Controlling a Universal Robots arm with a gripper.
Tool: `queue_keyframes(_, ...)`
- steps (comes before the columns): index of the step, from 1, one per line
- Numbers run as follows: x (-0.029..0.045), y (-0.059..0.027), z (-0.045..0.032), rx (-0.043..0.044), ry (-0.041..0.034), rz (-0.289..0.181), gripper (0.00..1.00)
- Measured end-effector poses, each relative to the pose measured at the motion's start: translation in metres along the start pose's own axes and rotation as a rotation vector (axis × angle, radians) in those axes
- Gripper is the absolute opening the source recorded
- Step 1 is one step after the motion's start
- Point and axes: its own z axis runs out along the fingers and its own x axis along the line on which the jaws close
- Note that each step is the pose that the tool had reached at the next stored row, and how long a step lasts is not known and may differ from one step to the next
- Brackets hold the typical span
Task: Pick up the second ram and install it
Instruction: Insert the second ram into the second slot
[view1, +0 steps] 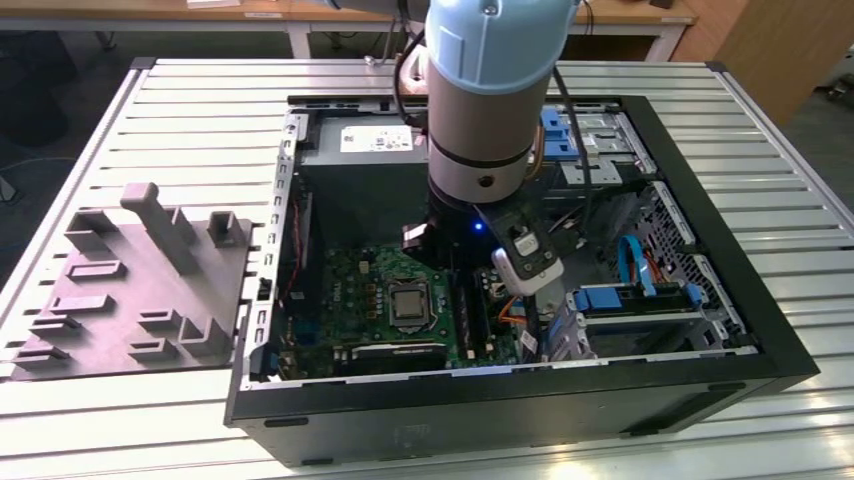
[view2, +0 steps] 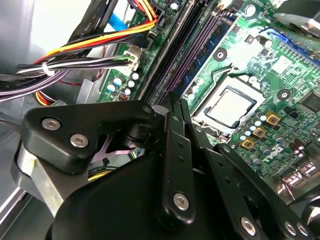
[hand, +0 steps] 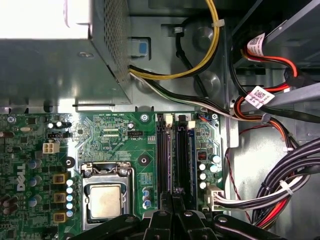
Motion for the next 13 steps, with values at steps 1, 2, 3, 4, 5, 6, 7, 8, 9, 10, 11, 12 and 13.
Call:
queue_keyframes(1,-0.0001,0.0,-0.0008,0.0,0.0,0.0,0.12)
queue_keyframes(2,-0.0001,0.0001,-0.001,-0.0004,-0.0002,0.0,0.12)
queue_keyframes(3,-0.0001,0.0001,-0.001,-0.0005,-0.0002,0.0,0.12)
queue_keyframes(4,-0.0001,0.0001,-0.001,-0.0005,-0.0002,0.0,0.12)
queue_keyframes(5,-0.0001,0.0001,-0.001,-0.0006,-0.0002,0.0,0.12)
queue_keyframes(6,-0.0001,0.0001,-0.001,-0.0005,-0.0002,0.0,0.12)
queue_keyframes(7,-0.0001,0.0001,-0.0011,-0.0004,-0.0001,0.0,0.12)
queue_keyframes(8,-0.0001,0.0001,-0.0012,-0.0004,-0.0001,0.0,0.12)
queue_keyframes(9,-0.0001,0.0001,-0.0012,-0.0004,-0.0001,0.0,0.12)
queue_keyframes(10,-0.0001,0.0001,-0.0012,-0.0005,-0.0002,0.0,0.12)
queue_keyframes(11,-0.0001,0.0001,-0.0012,-0.0006,-0.0001,0.0,0.12)
queue_keyframes(12,-0.0001,0.0001,-0.0012,-0.0006,-0.0001,0.0,0.12)
queue_keyframes(13,-0.0001,0.0001,-0.0012,-0.0007,-0.0001,0.0,0.12)
